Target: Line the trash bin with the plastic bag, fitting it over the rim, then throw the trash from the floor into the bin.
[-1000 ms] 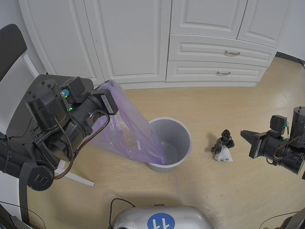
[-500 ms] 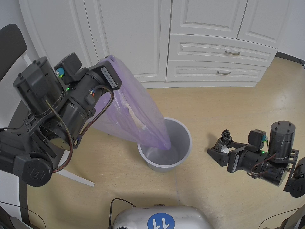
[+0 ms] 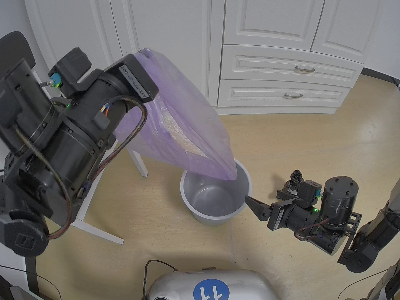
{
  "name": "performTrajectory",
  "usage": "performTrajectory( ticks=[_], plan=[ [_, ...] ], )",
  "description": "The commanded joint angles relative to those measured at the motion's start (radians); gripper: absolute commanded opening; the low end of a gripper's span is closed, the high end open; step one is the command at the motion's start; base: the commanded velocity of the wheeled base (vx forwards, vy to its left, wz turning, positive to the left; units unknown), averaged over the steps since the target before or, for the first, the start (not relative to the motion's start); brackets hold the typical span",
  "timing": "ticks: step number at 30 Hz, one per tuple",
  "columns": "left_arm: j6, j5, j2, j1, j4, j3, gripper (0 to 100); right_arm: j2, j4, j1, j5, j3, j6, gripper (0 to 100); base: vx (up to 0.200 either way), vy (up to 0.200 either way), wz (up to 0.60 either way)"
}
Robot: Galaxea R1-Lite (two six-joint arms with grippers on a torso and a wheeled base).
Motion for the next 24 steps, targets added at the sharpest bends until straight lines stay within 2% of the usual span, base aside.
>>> performTrajectory(
  ticks=[1,7,24],
  plan=[
    [0.003,0.019,-0.053,-0.068,0.000,0.014,0,0.089,-0.021,-0.003,-0.001,0.004,0.006,100,0.000,0.000,0.00],
    [0.008,0.026,-0.065,-0.128,0.000,0.028,0,0.114,-0.099,-0.005,-0.001,-0.003,0.027,100,0.000,0.000,0.00],
    [0.008,0.026,-0.070,-0.152,-0.002,0.029,0,0.146,-0.125,-0.002,0.001,0.014,0.026,100,0.000,0.000,0.00]
  ],
)
